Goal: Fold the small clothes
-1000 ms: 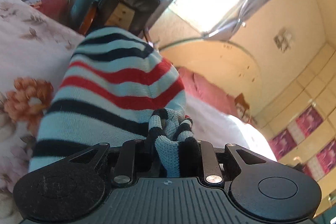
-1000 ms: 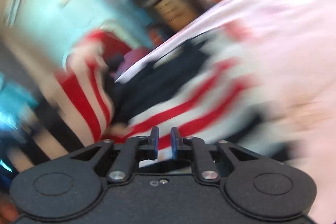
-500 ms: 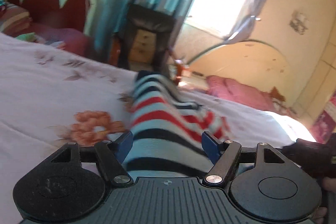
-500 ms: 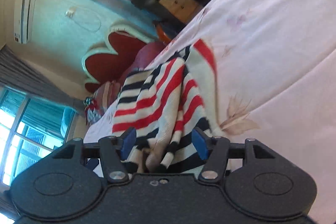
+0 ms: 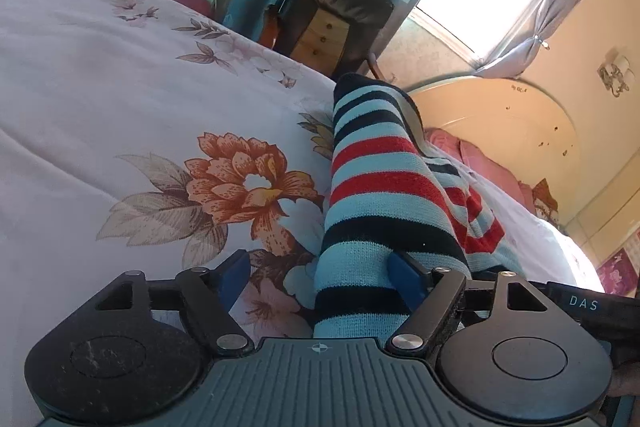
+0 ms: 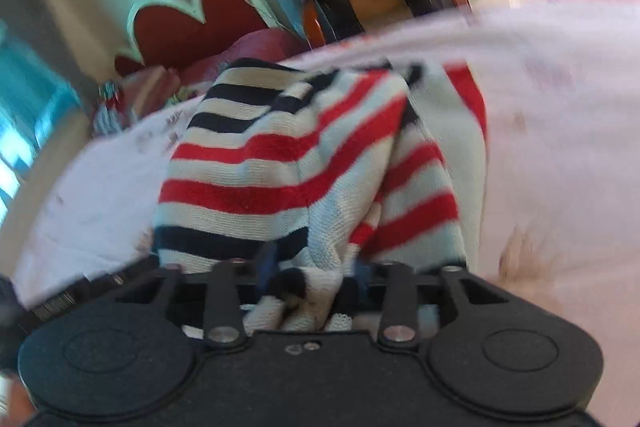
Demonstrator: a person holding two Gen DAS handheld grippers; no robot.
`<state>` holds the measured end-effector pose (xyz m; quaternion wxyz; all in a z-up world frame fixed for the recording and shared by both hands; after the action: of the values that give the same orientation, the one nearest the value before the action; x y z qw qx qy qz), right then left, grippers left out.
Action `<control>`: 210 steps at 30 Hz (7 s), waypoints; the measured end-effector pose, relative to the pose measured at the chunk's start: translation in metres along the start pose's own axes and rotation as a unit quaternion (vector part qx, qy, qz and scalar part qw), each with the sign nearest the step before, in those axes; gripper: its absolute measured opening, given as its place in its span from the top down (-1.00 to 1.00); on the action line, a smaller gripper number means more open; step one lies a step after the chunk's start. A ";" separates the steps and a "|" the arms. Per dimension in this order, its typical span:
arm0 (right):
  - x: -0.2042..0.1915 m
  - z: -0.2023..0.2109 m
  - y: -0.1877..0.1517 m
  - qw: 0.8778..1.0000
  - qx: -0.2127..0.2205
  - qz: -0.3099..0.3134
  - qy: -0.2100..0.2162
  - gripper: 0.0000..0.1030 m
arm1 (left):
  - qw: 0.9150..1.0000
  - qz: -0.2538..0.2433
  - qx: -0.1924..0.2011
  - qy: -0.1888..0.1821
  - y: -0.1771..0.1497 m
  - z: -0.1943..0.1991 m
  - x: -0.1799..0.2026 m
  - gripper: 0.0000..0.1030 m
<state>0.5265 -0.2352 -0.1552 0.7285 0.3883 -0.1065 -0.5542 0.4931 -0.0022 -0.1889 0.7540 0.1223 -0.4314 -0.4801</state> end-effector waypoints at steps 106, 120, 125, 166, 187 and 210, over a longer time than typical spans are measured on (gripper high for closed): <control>0.038 0.048 0.009 0.990 0.075 0.113 -0.042 0.67 | 0.952 -0.305 -0.020 0.029 -0.005 -0.017 0.131 -0.59; 0.031 0.074 -0.048 0.992 0.053 0.107 -0.043 0.71 | 0.962 -0.267 -0.027 0.057 -0.052 0.041 0.092 -0.59; 0.033 0.063 -0.065 0.995 0.039 0.087 -0.041 0.74 | 0.969 -0.239 -0.032 0.051 -0.055 0.042 0.078 -0.59; 0.101 -0.013 -0.006 0.978 -0.016 -0.132 0.162 0.26 | 0.987 -0.074 -0.130 -0.058 0.003 -0.065 0.087 -0.47; 0.035 0.038 0.017 0.996 0.035 -0.037 0.074 0.35 | 0.977 -0.138 -0.098 -0.128 0.022 0.000 0.105 0.01; -0.207 -0.046 0.016 0.994 0.004 0.031 0.102 0.35 | 0.986 -0.051 -0.090 -0.128 0.101 0.099 -0.145 0.01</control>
<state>0.4901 -0.0294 -0.1180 0.7511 0.4422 -0.0456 -0.4880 0.4551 0.1924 -0.1464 0.6754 0.0134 -0.4723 -0.5662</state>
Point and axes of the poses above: each gripper's, at about its wrist camera, not at the fingertips, and z roughly against the way its jaws point, x to its right, y to its top, the point moved 7 cm from there along -z, roughly the way its jaws point, and after that the axes turned 6 degrees about z, right-handed, at the moved point
